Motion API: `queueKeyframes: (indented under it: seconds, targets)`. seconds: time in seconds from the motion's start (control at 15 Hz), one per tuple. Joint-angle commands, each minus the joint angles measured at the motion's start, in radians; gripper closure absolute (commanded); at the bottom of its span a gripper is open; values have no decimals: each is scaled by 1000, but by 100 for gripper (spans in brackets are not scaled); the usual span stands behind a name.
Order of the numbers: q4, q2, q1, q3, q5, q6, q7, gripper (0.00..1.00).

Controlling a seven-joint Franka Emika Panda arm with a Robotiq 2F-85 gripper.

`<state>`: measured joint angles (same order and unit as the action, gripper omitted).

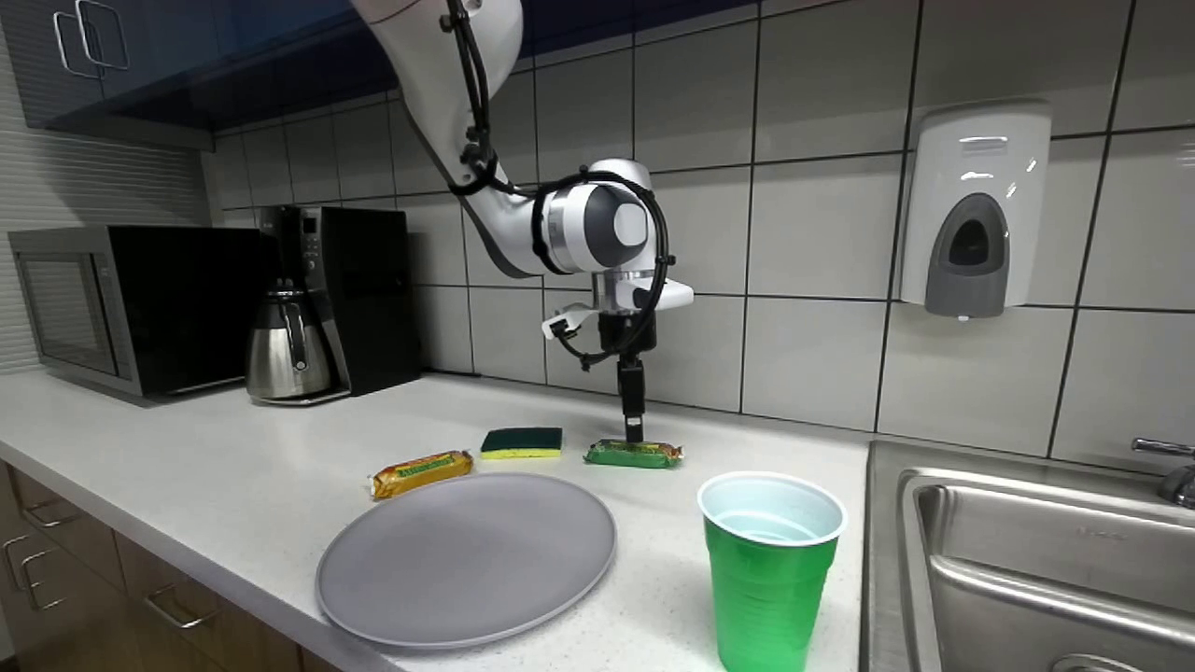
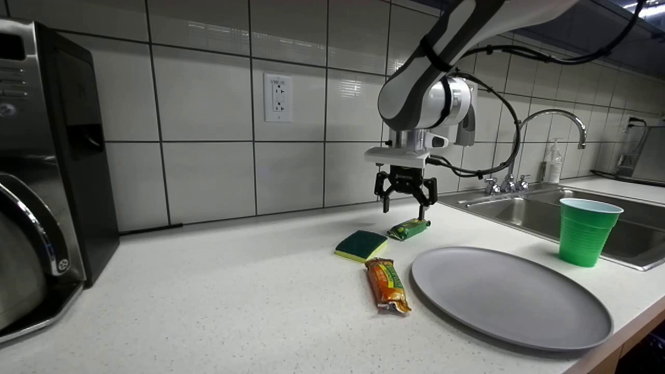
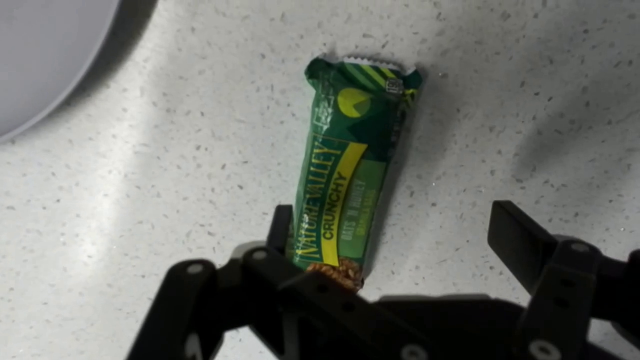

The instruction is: Put the cup off of the tray and put the candy bars on it

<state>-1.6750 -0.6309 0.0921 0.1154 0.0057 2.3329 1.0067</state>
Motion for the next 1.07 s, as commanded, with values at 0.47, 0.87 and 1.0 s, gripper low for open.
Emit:
queueKeyframes:
  seconds: [0.47,0.87,1.0]
  targets:
    - [-39,20,-9,-5,36,-24,-3,0]
    - [-71,30,-11,-4,48,-15,-4,0]
    - [-69,32,-11,-2,51,-15,-5,0]
